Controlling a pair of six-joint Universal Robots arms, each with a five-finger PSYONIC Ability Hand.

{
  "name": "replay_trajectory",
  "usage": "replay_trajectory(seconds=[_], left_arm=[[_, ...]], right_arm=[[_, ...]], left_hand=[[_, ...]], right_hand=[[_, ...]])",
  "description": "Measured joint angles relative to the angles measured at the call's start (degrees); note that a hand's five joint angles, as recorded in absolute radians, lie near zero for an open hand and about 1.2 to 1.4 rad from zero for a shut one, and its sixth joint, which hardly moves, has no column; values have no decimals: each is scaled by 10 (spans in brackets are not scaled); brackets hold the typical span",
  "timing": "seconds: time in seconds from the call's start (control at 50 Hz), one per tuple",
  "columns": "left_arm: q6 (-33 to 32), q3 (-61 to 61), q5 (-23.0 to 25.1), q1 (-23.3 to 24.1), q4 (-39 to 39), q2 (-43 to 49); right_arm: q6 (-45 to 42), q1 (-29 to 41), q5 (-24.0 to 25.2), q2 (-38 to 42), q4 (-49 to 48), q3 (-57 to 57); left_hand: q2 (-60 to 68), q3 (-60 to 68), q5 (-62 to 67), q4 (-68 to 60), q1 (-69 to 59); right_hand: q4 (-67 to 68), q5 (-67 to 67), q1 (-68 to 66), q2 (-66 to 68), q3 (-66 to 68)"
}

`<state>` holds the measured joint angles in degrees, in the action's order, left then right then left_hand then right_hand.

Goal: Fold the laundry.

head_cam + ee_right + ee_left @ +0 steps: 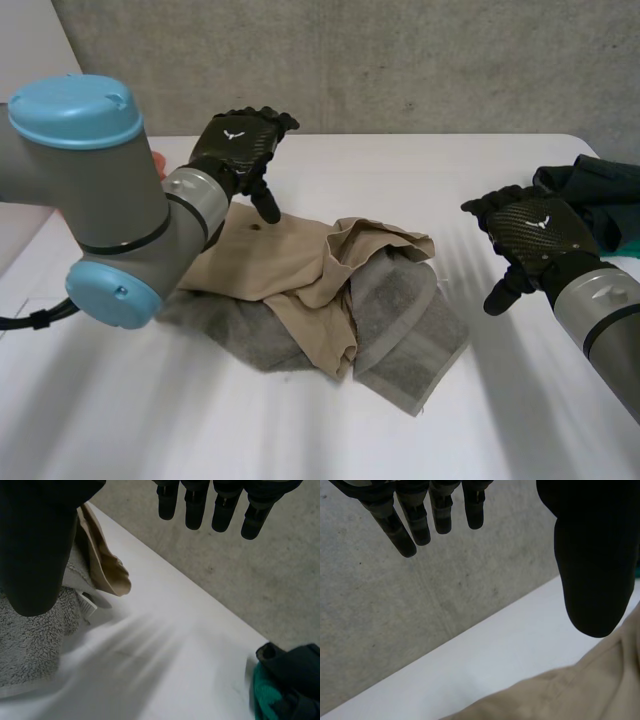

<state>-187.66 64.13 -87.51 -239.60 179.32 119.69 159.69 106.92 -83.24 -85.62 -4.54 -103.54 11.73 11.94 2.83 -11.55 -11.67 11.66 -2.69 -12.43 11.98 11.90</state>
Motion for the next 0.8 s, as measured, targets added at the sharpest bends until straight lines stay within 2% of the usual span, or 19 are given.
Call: replay_trajectory(seconds=[0.1, 0.18, 0.34, 0.36, 0.42, 0.44, 0.48, 0.5, 0.54, 0.68, 0.74, 0.8], left_arm=[[-71, -4, 1, -11, -51, -1], [-163, -8, 2, -26, -116, 22], [-254, -33, 3, -48, -135, 103], [-254, -33, 3, -48, -135, 103], [-262, -68, -3, -50, -118, 147], [-261, -77, -5, -49, -115, 155], [-260, -94, -9, -48, -112, 168], [-256, -112, -16, -47, -111, 176], [-248, -133, -29, -45, -113, 178], [-204, -178, -92, -64, -101, 123], [-185, -219, -127, -114, -62, 81], [-187, -280, -152, -170, -41, 78]], right_arm=[[19, 5, -28, 12, 59, 27], [28, 3, -35, 30, 105, 34], [20, 3, -23, 58, 94, 12], [20, 3, -23, 58, 94, 12], [10, 3, -20, 64, 81, 1], [8, 4, -19, 65, 79, -1], [4, 4, -19, 66, 75, -5], [-1, 3, -20, 66, 72, -8], [-8, 3, -21, 66, 68, -11], [-24, -3, -22, 64, 61, -18], [-32, -5, -20, 64, 57, -19], [-36, 0, -19, 64, 56, -20]], left_hand=[[0, 0, 0, 0, 0], [0, 0, 0, 0, 0], [4, 4, 1, -3, -5], [4, 4, 1, -3, -5], [105, 103, 88, -99, -111], [266, 262, 254, -270, -312], [367, 349, 339, -358, -406], [511, 503, 484, -514, -512], [557, 548, 520, -561, -513], [564, 556, 521, -569, -513], [565, 559, 521, -569, -513], [565, 559, 521, -569, -513]], right_hand=[[0, 0, 0, 0, 0], [0, 0, 0, 0, 0], [0, 0, 0, 0, 0], [0, 0, 0, 0, 0], [0, 0, 0, 0, 0], [0, 0, 0, 0, 0], [0, 0, 0, 0, 0], [0, 0, 0, 0, 0], [0, 0, 0, 0, 0], [0, 0, 0, 0, 0], [0, 0, 0, 0, 0], [0, 0, 0, 0, 0]])
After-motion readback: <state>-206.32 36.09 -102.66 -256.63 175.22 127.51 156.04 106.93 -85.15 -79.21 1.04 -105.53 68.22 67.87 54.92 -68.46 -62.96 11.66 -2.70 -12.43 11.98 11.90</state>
